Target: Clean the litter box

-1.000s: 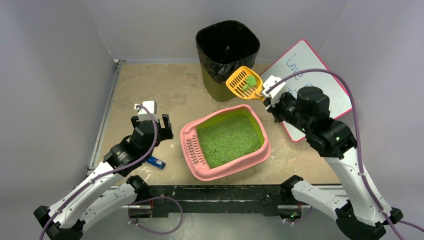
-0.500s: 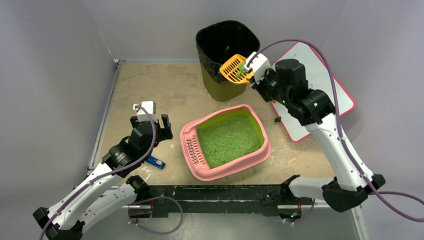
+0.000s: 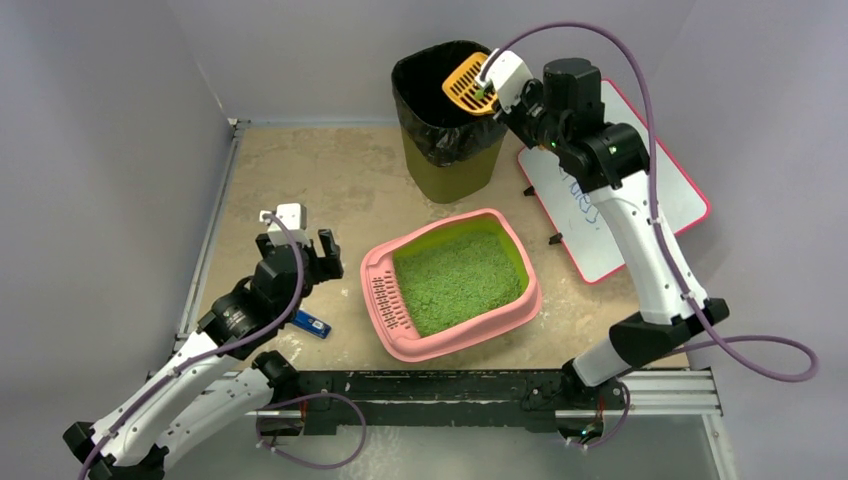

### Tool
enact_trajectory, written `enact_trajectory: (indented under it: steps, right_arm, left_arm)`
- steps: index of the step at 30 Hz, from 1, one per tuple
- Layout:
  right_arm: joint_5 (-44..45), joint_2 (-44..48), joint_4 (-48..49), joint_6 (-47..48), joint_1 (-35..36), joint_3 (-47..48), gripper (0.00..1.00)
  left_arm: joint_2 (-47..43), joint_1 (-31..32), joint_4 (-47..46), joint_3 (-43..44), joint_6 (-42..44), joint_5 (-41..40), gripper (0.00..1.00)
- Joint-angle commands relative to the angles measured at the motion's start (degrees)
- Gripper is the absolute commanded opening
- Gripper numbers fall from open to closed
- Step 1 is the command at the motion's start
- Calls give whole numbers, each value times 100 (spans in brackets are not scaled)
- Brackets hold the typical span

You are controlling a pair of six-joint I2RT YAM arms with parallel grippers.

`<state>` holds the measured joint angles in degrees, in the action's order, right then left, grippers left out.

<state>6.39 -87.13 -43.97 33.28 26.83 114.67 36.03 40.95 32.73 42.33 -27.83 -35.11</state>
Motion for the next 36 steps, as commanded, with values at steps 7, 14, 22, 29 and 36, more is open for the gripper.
enact_trajectory:
  steps: [7,14,22,29,36]
  right_arm:
    - [632,-740,228,1679,-248,978,0]
    - [1099,-837,830,2778,-310,607,0]
    - [796,-1082,1048,3654,-396,631,0]
    - [728,-1269,1312,4314,-400,543,0]
    - [875,-1225,1749,5063,-398,154,0]
  left_arm:
    - [-153,7,-136,125,76,21,79]
    - [-149,7,-147,126,79,72,79]
    - [-189,2,-163,114,85,91,79]
    - [-239,7,-157,111,85,59,79]
    - [-207,3,-169,110,103,57,79]
